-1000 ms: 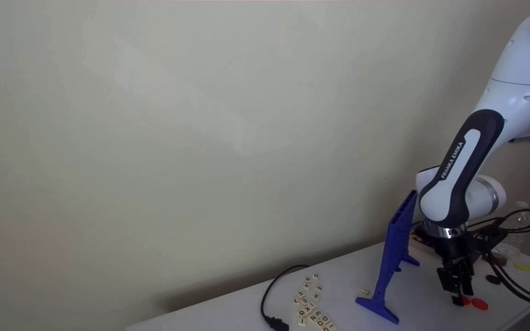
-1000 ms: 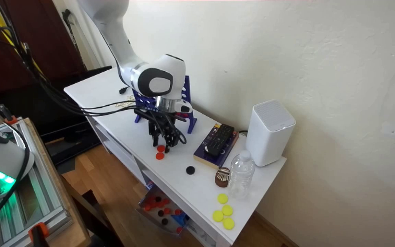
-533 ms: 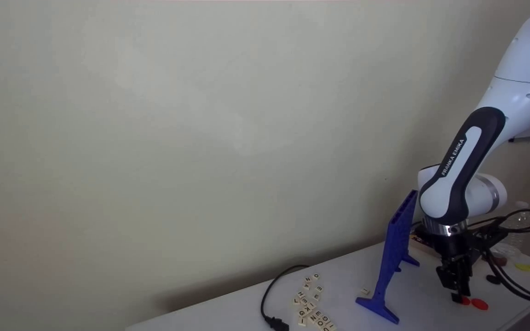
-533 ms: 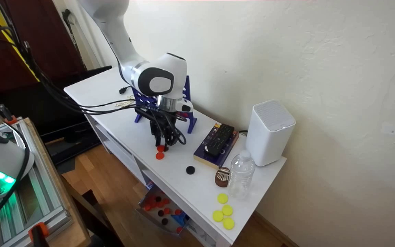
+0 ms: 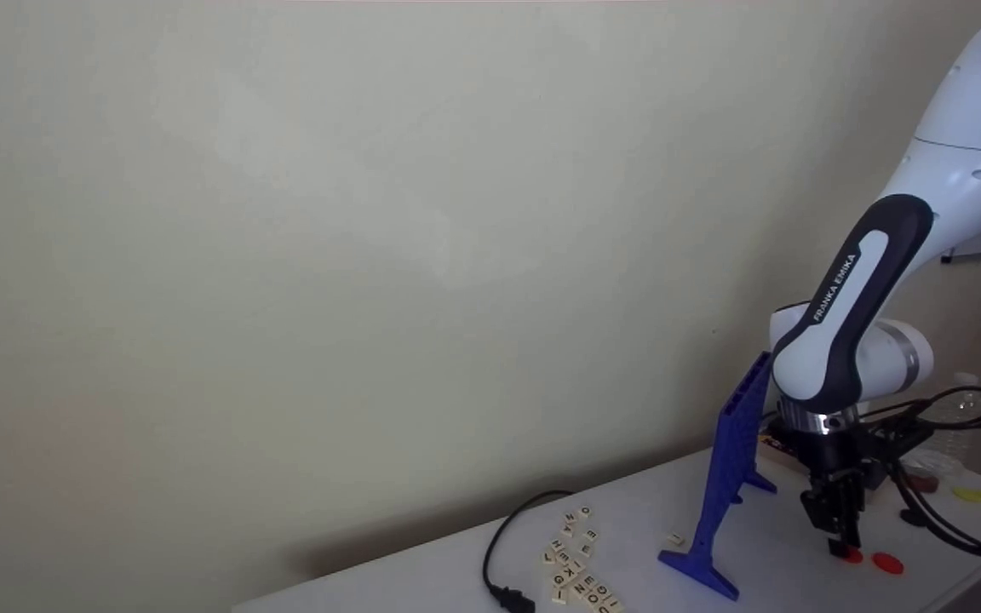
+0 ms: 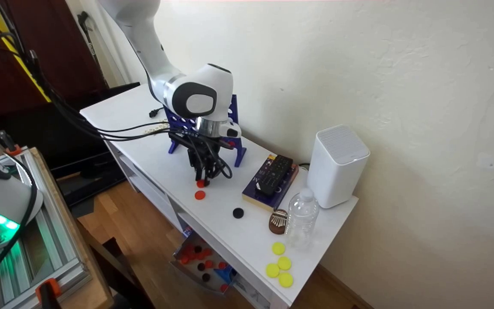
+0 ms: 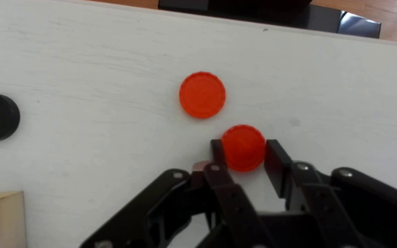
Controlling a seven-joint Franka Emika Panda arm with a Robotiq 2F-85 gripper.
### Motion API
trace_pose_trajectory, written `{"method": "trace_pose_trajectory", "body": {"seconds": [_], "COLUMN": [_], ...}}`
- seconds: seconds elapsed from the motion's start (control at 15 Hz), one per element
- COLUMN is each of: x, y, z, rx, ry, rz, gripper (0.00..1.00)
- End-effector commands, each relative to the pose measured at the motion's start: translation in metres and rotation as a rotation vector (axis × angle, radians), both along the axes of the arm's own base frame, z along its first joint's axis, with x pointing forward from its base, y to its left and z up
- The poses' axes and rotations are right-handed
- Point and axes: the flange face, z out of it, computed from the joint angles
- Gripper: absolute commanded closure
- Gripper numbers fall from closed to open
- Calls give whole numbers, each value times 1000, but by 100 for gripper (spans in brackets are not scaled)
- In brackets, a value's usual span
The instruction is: Shift the orange ring to the blue object's fifth line
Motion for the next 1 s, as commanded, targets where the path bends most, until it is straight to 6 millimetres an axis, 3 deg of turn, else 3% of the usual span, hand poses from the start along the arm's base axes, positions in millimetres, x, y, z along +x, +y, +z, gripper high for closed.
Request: {"method": "trace_pose_trajectory", "body": {"seconds": [0.0, 0.27, 0.67, 0.93], "x": [-5, -12, -46, -62], "y": [-1, -10, -30, -32], "z": [11, 27, 67, 93], "rx": [36, 56, 88, 105], "ry": [-42, -106, -267, -396], "rz": [-31, -62, -91, -42], "gripper": [91, 91, 91, 91]}}
